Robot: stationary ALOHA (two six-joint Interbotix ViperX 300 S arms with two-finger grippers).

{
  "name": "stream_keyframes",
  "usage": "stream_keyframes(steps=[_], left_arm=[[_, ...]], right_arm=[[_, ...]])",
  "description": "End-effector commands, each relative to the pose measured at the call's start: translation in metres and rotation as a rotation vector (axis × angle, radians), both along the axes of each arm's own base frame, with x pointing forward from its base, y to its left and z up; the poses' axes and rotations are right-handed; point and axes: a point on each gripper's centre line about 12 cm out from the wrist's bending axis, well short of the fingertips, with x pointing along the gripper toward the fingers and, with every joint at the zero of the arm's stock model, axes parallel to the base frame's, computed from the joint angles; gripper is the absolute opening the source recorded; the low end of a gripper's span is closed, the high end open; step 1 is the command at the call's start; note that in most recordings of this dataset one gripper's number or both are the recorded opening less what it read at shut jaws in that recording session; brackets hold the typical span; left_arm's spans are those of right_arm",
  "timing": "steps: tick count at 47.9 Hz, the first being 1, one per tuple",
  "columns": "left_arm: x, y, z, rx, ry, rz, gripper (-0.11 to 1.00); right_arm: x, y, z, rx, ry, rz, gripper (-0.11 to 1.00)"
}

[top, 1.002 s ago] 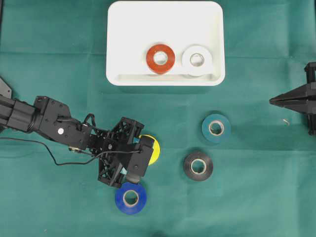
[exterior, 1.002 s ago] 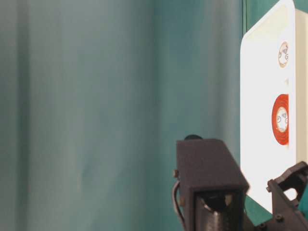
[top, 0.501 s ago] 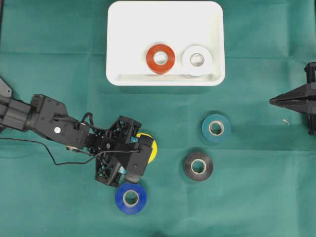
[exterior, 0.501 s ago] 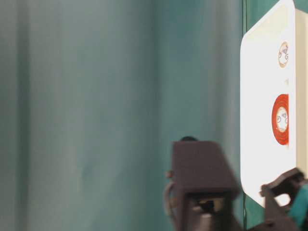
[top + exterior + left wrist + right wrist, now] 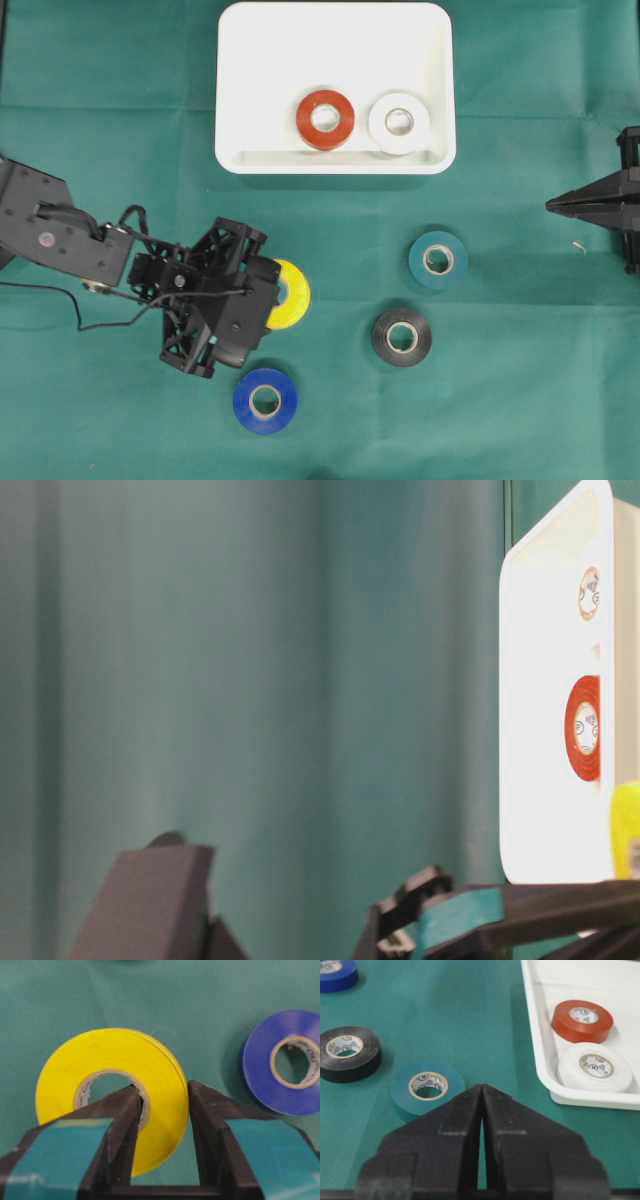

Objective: Put the tape into the white case with the left arm.
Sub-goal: 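Grasp the yellow roll through its hole and lift it, then carry the yellow roll into the tray left of the red roll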

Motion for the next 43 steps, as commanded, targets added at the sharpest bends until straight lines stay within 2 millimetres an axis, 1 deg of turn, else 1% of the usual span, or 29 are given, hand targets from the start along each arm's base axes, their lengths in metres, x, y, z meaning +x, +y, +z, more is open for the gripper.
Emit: stream_keyframes(steps=[1,7,13,20,31,37,40,43], left_arm=[[0.0,0.001,0.016,-0.007,-0.044,-0.002,0.28],[-0.002,0.008,0.012,-0.002,-0.036,0.013,0.28],[-0.003,0.024,0.007,0.002,-0.018,0.056,0.28],[-0.006,0.05,0.001,0.021,-0.006,0.107,0.28],[-0.008,0.079,-0.005,0.074,0.008,0.132,0.28],[-0.008,0.1,-0.006,0.102,0.005,0.157,0.28],[-0.009,0.111,-0.008,0.116,0.007,0.173,0.28],[-0.01,0.127,-0.01,0.131,0.012,0.2,0.28]], right_arm=[[0.001,0.0,0.001,0.0,-0.002,-0.001,-0.09],[0.0,0.0,-0.001,0.0,0.002,-0.001,-0.09],[0.0,0.0,-0.001,0.0,0.002,-0.001,-0.09],[0.0,0.0,-0.001,0.0,0.002,-0.001,-0.09],[0.0,0.0,-0.001,0.0,0.002,-0.001,-0.09],[0.0,0.0,-0.001,0.0,0.002,-0.001,-0.09],[0.0,0.0,0.0,0.0,-0.002,-0.001,-0.09],[0.0,0.0,-0.001,0.002,0.002,-0.002,-0.09]])
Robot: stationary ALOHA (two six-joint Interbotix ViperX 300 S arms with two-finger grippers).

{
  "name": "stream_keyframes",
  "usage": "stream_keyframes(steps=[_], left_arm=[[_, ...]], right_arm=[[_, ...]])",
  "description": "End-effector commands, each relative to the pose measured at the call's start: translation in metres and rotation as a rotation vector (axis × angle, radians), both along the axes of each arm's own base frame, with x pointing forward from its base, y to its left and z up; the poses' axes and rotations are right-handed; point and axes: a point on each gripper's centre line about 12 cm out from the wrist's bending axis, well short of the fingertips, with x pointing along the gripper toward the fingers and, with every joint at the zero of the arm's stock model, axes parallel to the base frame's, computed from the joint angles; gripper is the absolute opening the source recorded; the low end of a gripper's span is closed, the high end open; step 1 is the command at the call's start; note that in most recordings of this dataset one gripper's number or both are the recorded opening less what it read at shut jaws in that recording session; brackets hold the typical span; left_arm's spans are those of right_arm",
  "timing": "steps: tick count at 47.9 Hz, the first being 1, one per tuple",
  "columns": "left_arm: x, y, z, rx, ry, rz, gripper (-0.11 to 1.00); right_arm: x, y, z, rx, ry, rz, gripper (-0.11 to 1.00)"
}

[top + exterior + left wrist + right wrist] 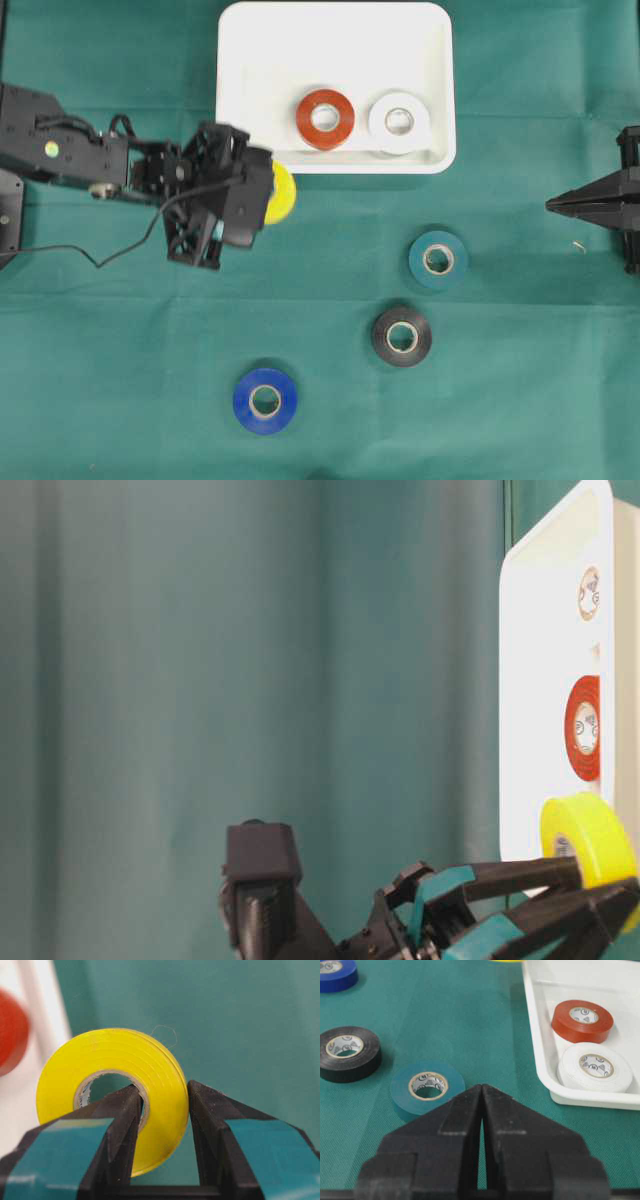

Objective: Put the tape into the white case with the left arm.
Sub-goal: 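Carry the yellow roll into the tray left of the red roll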

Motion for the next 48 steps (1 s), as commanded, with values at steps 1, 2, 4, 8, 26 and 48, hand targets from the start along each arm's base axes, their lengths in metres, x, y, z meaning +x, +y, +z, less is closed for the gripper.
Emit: stream_keyframes(steps=[1,2,4,8,26,48], left_arm=[[0.001,0.018,0.01,0.019,-0.037,0.031,0.28],[0.0,0.021,0.009,0.022,-0.038,0.038,0.28],[-0.001,0.03,0.007,0.031,-0.034,0.054,0.28],[-0.004,0.045,0.004,0.045,-0.031,0.081,0.28],[-0.009,0.087,-0.008,0.069,-0.04,0.175,0.28],[-0.004,0.094,-0.015,0.078,-0.04,0.181,0.28]], right_arm=[[0.0,0.0,0.0,0.0,-0.002,-0.001,-0.09],[0.0,0.0,-0.001,0.0,0.0,-0.001,-0.09],[0.0,0.0,-0.001,0.002,0.0,-0.002,-0.09],[0.0,0.0,-0.001,0.0,0.0,-0.001,-0.09],[0.0,0.0,-0.001,0.0,0.0,-0.001,-0.09],[0.0,0.0,-0.001,0.0,0.002,-0.001,-0.09]])
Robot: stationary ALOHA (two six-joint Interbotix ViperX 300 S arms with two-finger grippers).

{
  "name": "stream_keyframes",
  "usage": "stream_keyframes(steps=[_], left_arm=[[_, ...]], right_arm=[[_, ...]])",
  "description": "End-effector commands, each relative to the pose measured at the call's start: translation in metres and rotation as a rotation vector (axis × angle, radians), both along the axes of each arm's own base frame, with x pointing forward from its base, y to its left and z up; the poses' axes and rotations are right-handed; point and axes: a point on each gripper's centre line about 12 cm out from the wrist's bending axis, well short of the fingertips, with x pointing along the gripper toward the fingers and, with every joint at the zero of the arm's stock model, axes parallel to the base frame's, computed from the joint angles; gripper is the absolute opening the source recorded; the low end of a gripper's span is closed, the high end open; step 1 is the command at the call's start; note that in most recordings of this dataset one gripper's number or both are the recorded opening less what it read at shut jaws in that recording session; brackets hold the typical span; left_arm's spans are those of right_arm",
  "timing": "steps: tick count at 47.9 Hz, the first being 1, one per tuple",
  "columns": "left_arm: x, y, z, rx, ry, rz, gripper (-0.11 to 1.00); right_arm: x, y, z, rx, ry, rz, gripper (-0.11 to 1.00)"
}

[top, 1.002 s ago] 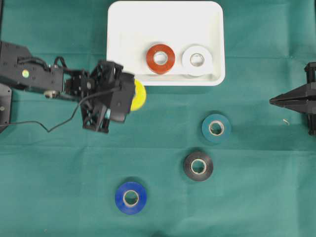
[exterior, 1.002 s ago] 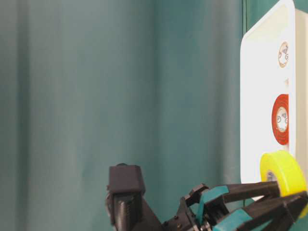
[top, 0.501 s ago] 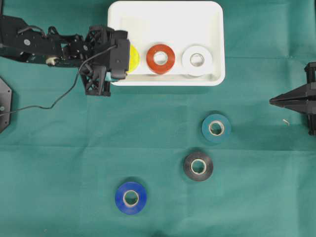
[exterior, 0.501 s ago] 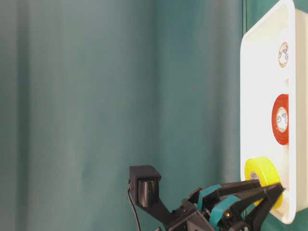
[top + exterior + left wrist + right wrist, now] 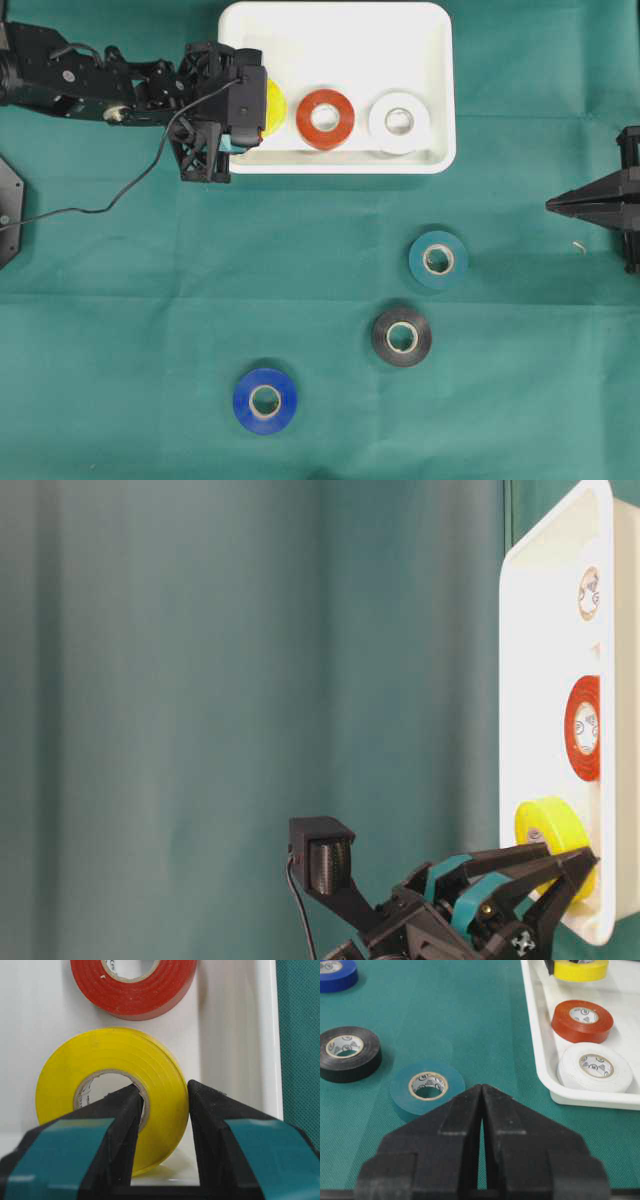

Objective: Put the tape into the white case with the left arm.
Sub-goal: 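Carry the yellow roll into the tray left of the red roll, then release the yellow roll and withdraw the left gripper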

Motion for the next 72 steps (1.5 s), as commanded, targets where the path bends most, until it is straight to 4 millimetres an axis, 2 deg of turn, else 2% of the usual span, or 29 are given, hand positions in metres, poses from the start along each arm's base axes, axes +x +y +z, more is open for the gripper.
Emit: stream_keyframes(steps=[1,8,16,19,43,72], left_arm=[[0.004,0.003,0.009,0.011,-0.032,0.004,0.28],[0.004,0.002,0.009,0.01,-0.031,0.003,0.3],[0.005,-0.001,0.013,0.01,-0.042,-0.004,0.85],[0.007,-0.004,0.016,0.01,-0.05,-0.011,0.96],[0.007,-0.032,0.03,0.012,-0.09,-0.079,0.96],[0.002,-0.094,0.055,-0.051,-0.167,-0.183,0.96]], right_arm=[[0.0,0.0,0.0,0.0,-0.002,-0.001,-0.09],[0.0,0.0,0.0,0.0,-0.002,-0.001,-0.09],[0.0,0.0,0.0,0.0,0.0,-0.001,-0.09],[0.001,0.0,0.001,0.002,-0.003,-0.002,-0.09],[0.013,0.0,0.038,0.0,-0.097,-0.001,-0.09],[0.013,0.0,0.037,0.0,-0.092,-0.001,-0.09]])
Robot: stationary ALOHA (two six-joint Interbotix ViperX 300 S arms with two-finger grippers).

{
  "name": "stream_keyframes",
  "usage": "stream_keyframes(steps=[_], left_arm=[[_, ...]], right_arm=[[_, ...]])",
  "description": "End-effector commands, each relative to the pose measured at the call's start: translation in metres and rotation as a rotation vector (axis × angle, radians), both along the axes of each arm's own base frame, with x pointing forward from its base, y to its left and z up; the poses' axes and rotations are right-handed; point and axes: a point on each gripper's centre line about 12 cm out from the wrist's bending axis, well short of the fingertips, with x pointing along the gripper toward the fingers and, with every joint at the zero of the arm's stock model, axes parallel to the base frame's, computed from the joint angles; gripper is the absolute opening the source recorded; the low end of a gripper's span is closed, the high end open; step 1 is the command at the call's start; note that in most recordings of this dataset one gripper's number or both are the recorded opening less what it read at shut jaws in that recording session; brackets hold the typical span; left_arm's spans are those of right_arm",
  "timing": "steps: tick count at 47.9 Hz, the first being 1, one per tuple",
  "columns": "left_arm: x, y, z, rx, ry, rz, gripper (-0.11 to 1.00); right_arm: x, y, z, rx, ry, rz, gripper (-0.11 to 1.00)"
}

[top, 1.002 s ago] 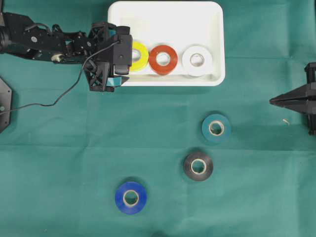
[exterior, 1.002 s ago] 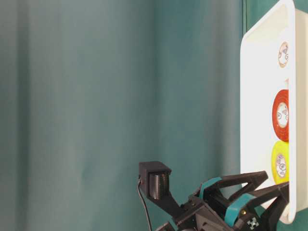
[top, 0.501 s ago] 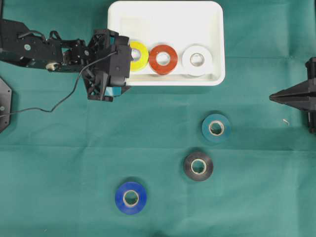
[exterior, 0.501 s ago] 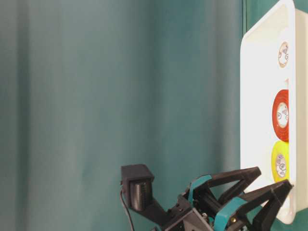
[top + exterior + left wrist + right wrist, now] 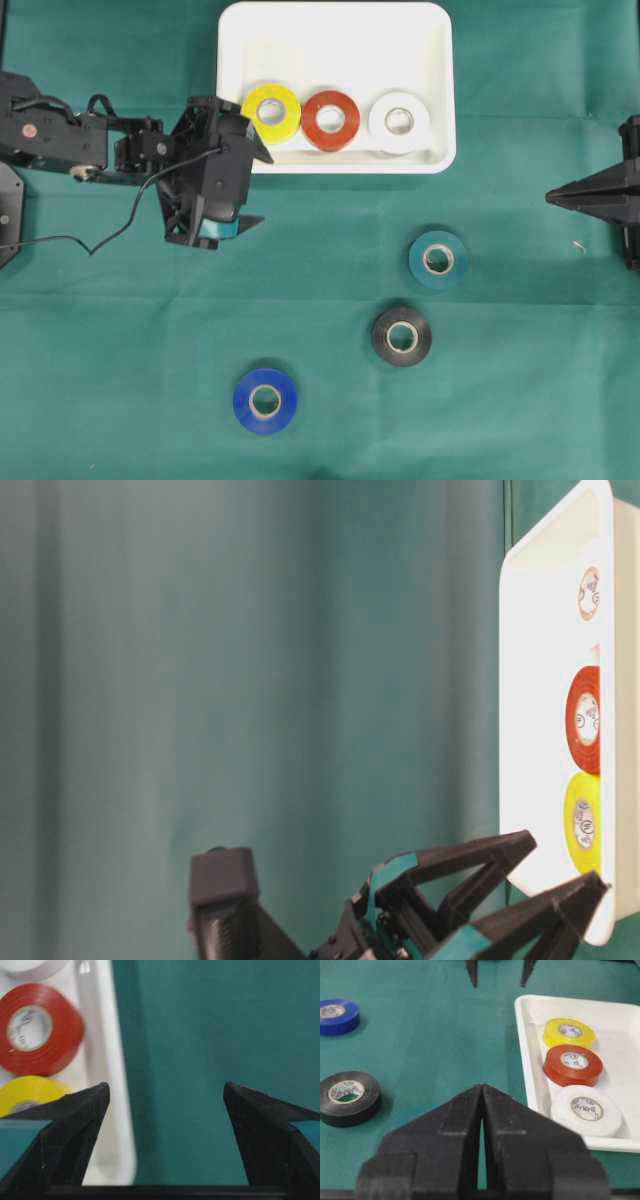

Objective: Put the tape into the white case with the left arm.
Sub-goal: 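Release the yellow roll and withdraw the left gripper, then reach the left gripper out to the teal tape roll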

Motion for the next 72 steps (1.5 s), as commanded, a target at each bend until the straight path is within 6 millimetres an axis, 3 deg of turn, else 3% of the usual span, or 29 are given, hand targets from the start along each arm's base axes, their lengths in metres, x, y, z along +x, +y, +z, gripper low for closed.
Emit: stream_keyframes(steps=[1,25,44,61,72], left_arm=[[-0.001,-0.009,0.013,-0.012,-0.043,-0.012,0.96],[-0.029,-0.06,0.03,-0.156,-0.088,-0.05,0.95],[-0.035,-0.065,0.032,-0.186,-0.096,-0.044,0.95],[-0.02,-0.067,0.031,-0.186,-0.159,-0.052,0.95],[0.006,-0.07,0.029,-0.182,-0.155,-0.054,0.95]], right_arm=[[0.002,0.0,0.007,0.001,-0.015,-0.002,-0.09],[0.002,0.0,0.007,0.001,-0.015,-0.002,-0.09],[0.002,0.0,0.007,0.001,-0.015,-0.002,-0.09],[0.002,0.0,0.006,0.001,-0.014,-0.002,-0.09],[0.002,0.0,0.007,0.0,-0.017,-0.001,-0.09]])
